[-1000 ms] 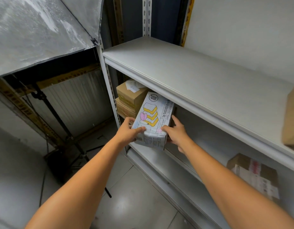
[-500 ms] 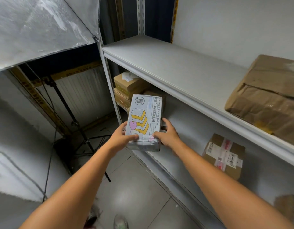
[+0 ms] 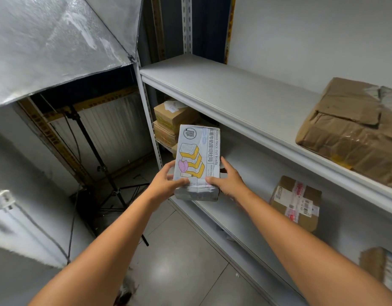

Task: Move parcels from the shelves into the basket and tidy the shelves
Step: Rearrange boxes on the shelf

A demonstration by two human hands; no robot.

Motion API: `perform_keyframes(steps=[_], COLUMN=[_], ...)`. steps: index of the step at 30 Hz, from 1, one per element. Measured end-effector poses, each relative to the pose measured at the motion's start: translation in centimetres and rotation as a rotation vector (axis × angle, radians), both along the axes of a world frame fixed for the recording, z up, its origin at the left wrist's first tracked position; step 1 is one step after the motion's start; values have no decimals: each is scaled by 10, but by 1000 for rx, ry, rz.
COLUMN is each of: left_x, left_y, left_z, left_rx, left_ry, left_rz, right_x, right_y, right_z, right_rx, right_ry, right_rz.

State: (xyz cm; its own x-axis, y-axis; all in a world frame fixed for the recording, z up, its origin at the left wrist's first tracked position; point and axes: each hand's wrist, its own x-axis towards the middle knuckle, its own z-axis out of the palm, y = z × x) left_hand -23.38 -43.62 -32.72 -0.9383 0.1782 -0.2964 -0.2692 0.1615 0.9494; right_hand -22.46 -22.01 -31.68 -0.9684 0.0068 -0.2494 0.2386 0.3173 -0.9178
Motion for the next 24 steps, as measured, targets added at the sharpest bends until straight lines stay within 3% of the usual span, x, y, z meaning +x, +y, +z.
perform_keyframes(steps=[8, 13, 24], left_x=[-4, -5, 2], left_y=[-12, -18, -8], left_z=[1, 2, 18], left_rx=[40, -32, -163], left_ry=[21, 35, 142], left_rz=[-30, -33, -88], right_x=[-7, -11, -14], right_y=[-10, -10, -3], right_z=[6, 13, 11], right_rx=[-68, -61, -275], right_ry=[-98, -66, -111], right_rz=[-37, -23, -137])
